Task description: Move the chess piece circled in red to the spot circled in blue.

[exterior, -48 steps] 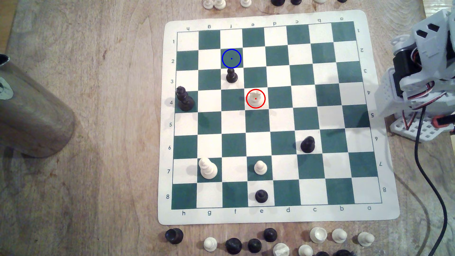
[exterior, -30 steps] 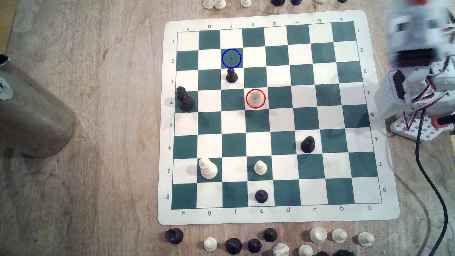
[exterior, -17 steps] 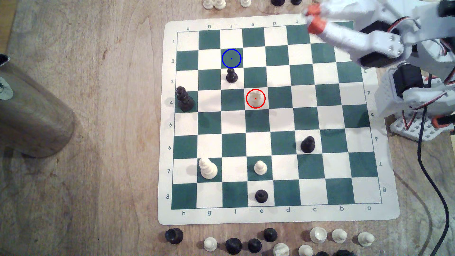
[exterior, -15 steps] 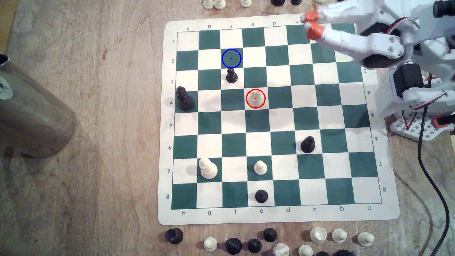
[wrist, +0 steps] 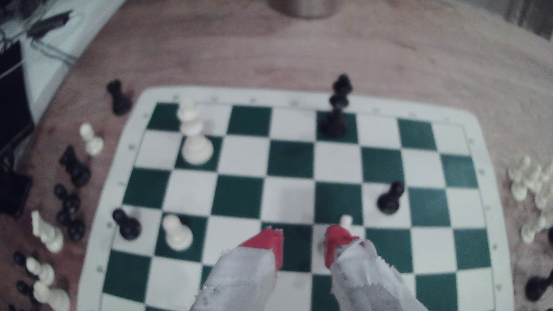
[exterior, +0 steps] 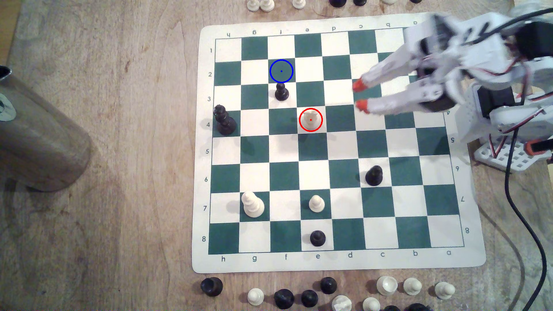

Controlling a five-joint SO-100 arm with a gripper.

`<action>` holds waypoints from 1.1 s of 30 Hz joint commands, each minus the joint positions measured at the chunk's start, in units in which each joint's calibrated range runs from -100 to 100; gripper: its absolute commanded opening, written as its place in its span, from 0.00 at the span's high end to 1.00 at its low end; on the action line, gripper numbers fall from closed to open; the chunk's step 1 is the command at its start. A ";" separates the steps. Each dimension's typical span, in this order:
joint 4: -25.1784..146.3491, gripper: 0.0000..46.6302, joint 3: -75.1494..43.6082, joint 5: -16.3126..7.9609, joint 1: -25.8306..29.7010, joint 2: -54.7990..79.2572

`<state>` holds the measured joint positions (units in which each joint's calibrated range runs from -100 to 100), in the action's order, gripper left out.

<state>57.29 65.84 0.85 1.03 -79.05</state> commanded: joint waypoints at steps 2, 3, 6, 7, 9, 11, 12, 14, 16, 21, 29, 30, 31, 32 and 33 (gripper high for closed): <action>-6.02 0.80 -4.64 0.00 -0.05 10.29; -6.43 0.79 -5.00 0.05 -0.29 11.82; -6.92 0.77 -7.91 0.20 -1.78 18.53; -7.58 0.77 -8.27 0.24 -2.17 19.63; -8.23 0.76 -8.90 0.44 -2.64 21.33; -8.97 0.73 -9.72 0.68 -3.03 24.21; -9.13 0.72 -10.35 0.73 -3.26 25.66; -9.87 0.69 -11.26 0.68 -4.04 28.29; -10.28 0.69 -13.07 0.73 -5.22 32.53; -12.33 0.69 -13.71 1.37 -5.45 36.95; -15.28 0.69 -17.42 1.90 -7.17 46.80; -15.44 0.69 -17.79 1.95 -7.25 47.47; -15.69 0.69 -17.97 2.00 -7.33 47.90; -15.77 0.69 -18.15 2.00 -7.33 48.41; -16.26 0.69 -18.15 2.00 -7.33 49.09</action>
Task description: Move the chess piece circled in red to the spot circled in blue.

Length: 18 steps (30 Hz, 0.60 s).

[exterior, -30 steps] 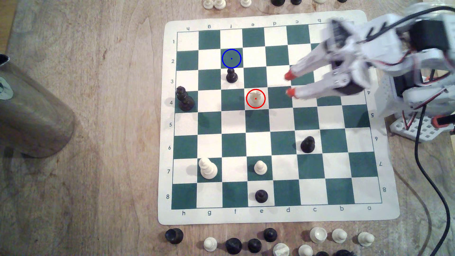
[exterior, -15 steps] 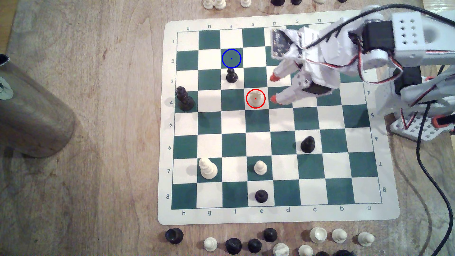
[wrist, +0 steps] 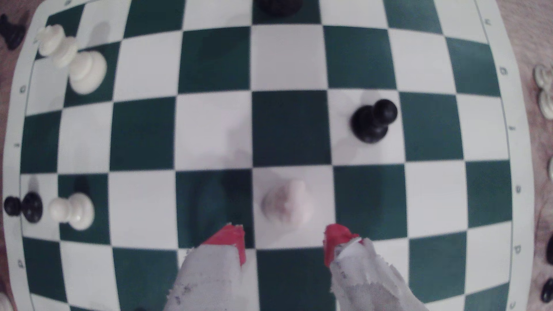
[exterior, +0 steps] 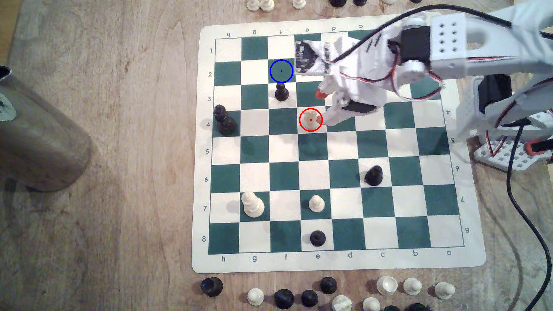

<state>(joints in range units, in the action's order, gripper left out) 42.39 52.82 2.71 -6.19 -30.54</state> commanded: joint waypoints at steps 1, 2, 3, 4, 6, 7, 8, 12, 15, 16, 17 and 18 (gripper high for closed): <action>-1.60 0.69 -5.14 0.10 -0.10 0.91; -1.93 0.70 -5.14 0.00 0.05 1.42; -2.26 0.70 -5.05 -0.10 0.13 1.76; -2.91 0.70 -4.95 -0.20 0.52 2.53; -3.57 0.70 -4.86 -0.39 0.92 3.12; -3.82 0.70 -4.86 -0.49 1.07 3.46; -4.14 0.70 -4.86 -0.68 1.23 3.80; -7.01 0.70 -4.14 -1.32 1.38 6.18; -8.16 0.70 -4.14 -1.32 1.15 7.37; -8.24 0.70 -4.14 -1.32 1.15 7.45; -8.32 0.70 -4.14 -1.22 0.99 7.71; -8.48 0.70 -4.14 -1.22 0.92 7.79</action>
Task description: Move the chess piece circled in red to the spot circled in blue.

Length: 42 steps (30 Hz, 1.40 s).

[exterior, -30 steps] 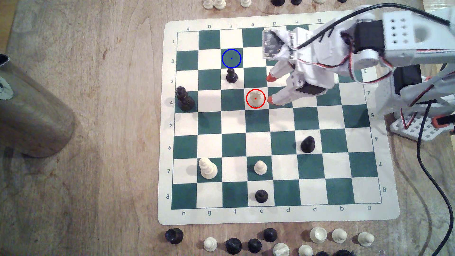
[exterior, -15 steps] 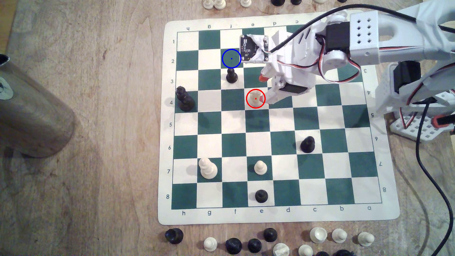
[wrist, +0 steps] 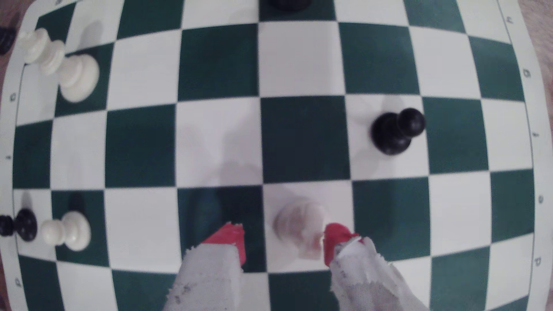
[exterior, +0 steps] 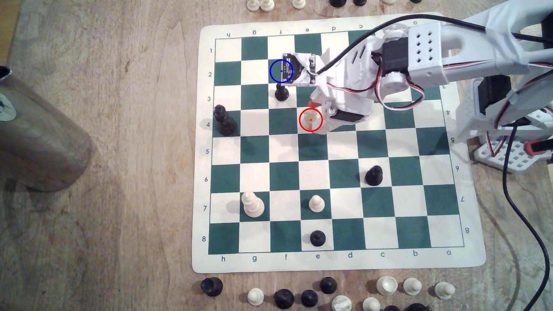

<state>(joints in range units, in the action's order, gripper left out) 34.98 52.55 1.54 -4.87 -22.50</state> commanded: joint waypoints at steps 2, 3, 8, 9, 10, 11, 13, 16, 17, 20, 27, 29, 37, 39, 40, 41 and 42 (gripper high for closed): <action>-1.32 0.70 -3.87 0.05 -0.57 0.09; -1.48 0.70 -3.87 0.10 -0.65 0.17; -2.71 0.71 -3.87 0.24 -0.96 2.04; -2.79 0.71 -3.87 0.29 -0.96 2.29; -3.04 0.71 -3.87 0.29 -1.04 2.55; -3.20 0.71 -3.87 0.29 -1.04 2.80; -3.69 0.72 -3.87 0.29 -1.04 3.40; -4.27 0.73 -3.87 0.29 -1.04 3.99; -4.76 0.73 -3.87 0.29 -1.04 4.33; -5.33 0.74 -3.87 0.29 -1.12 4.92; -5.91 0.84 -4.41 0.29 -1.19 6.20; -5.91 0.88 -4.50 0.29 -1.12 6.28; -5.50 0.99 -4.59 0.29 -1.04 5.35; -4.10 0.99 -4.77 0.29 -0.88 3.91; -2.63 0.99 -5.41 0.15 -0.80 3.23; -0.50 0.99 -6.50 0.00 -0.65 2.46; 1.96 0.99 -7.95 -0.24 -0.49 1.36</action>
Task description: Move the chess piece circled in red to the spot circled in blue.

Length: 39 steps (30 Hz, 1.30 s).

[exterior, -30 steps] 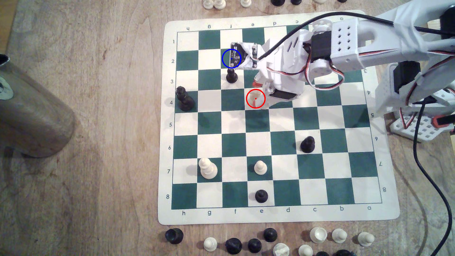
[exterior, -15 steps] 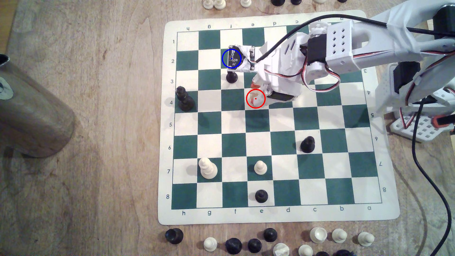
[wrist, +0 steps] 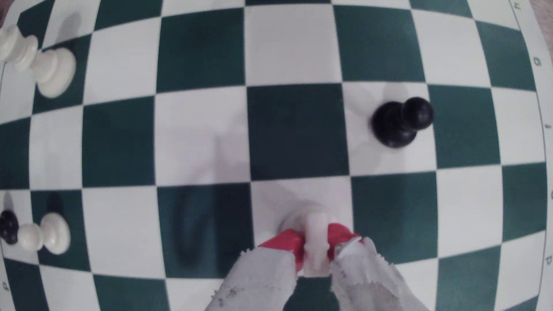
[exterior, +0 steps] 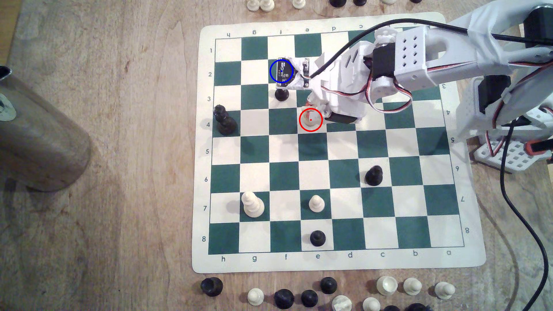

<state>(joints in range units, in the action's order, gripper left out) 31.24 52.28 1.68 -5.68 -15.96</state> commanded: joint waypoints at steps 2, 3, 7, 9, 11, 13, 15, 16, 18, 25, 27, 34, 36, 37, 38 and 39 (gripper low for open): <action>10.53 0.99 -11.12 -0.93 0.56 -7.81; 12.01 0.99 -12.30 -1.17 0.56 -8.57; 19.13 0.99 -18.37 -3.13 0.56 -10.95; 20.20 0.99 -19.55 -3.57 0.16 -11.12; 20.36 0.99 -21.09 -4.00 -1.32 -10.35; 20.36 0.99 -22.54 -4.20 -2.81 -8.91; 20.28 0.99 -24.99 -4.49 -5.00 -6.36; 19.95 0.99 -25.45 -4.64 -5.55 -5.77; 19.22 0.99 -26.26 -4.84 -6.64 -4.67; 11.35 0.99 -26.35 -4.88 -10.00 1.62; 9.63 0.99 -26.62 -4.93 -10.40 3.40; 3.08 0.99 -28.26 -5.76 -11.65 10.70; 1.85 0.99 -28.62 -5.91 -11.96 11.80; 1.12 0.99 -29.16 -6.01 -12.04 12.91; 1.03 0.99 -29.25 -6.06 -12.04 13.33; 0.62 0.99 -29.34 -6.11 -12.04 13.67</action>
<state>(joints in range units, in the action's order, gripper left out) 33.86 28.60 -4.18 -17.04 -2.22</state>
